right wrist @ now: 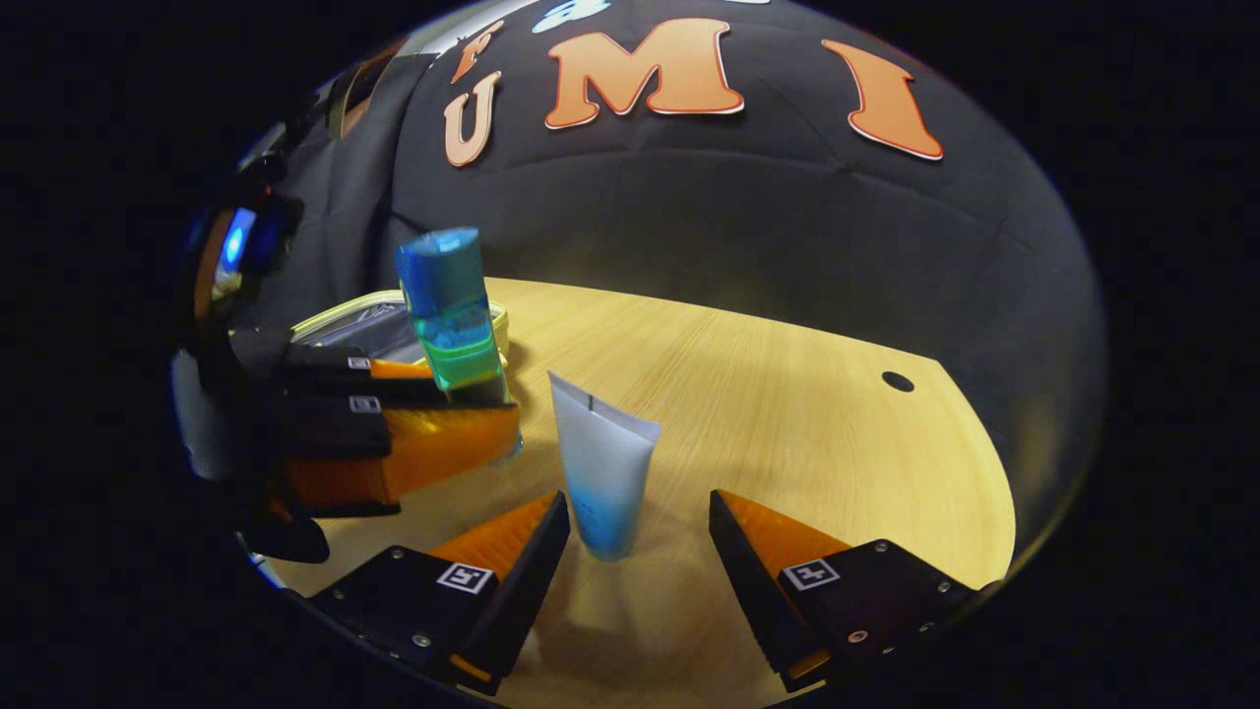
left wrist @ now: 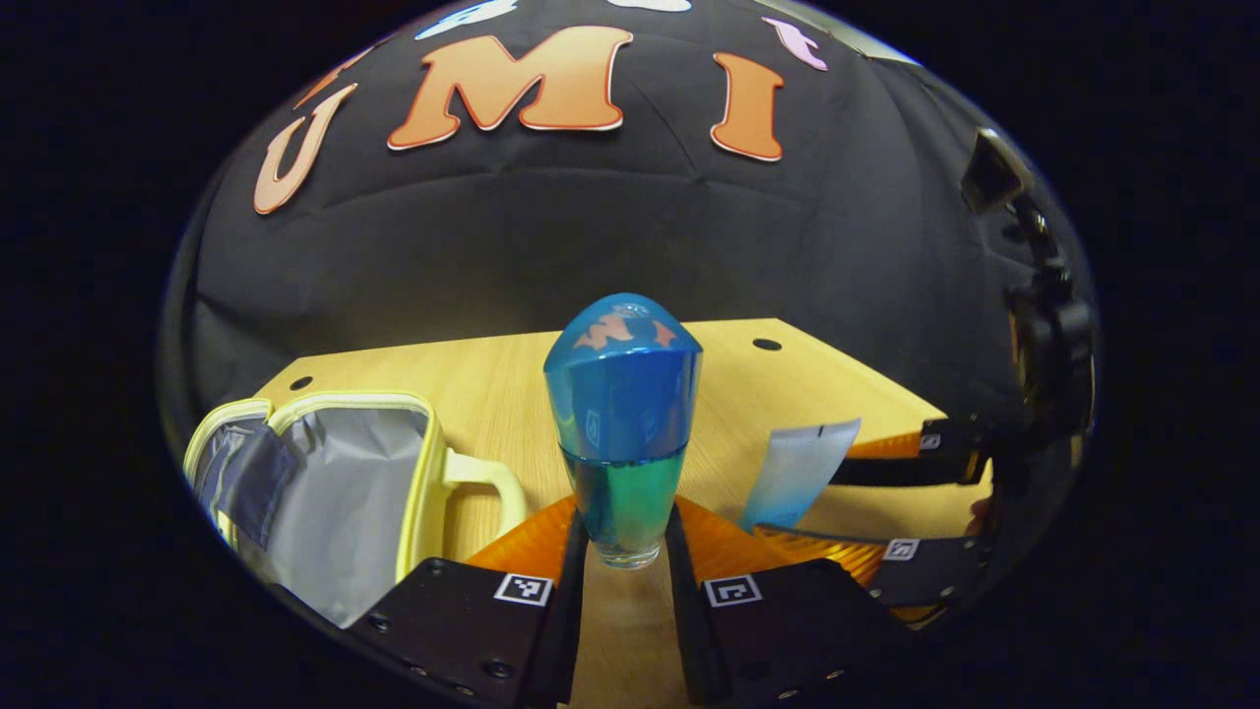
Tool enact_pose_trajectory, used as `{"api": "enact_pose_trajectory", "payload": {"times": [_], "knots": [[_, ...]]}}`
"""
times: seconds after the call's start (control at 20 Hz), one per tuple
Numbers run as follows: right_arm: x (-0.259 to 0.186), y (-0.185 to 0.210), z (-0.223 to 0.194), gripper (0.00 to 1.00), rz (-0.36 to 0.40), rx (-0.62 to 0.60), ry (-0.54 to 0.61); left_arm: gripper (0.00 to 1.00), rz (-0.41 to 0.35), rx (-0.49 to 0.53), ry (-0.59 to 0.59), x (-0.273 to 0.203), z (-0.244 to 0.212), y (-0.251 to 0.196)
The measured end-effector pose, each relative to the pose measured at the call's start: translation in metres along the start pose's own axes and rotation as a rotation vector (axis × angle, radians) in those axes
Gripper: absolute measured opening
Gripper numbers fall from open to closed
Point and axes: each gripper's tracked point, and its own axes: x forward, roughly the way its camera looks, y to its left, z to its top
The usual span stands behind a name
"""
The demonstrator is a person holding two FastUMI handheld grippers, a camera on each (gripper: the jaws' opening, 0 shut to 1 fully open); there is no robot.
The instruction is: First open the suitcase, pack the skin care products into it, and then close the suitcase.
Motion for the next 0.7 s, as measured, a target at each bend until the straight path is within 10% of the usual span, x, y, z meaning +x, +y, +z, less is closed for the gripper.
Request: {"api": "enact_pose_trajectory", "payload": {"times": [0.25,0.3,0.7], "knots": [[0.013,0.012,-0.011,0.63,0.007,0.006,0.038,0.41,0.068,0.022,-0.035,-0.028,0.029,0.035],[0.014,0.015,-0.006,0.45,0.006,0.016,0.027,0.41,0.088,0.026,-0.037,-0.035,0.034,0.047],[-0.002,0.056,0.038,0.46,0.059,0.022,0.007,0.41,0.193,0.019,0.027,-0.075,0.031,0.127]]}}
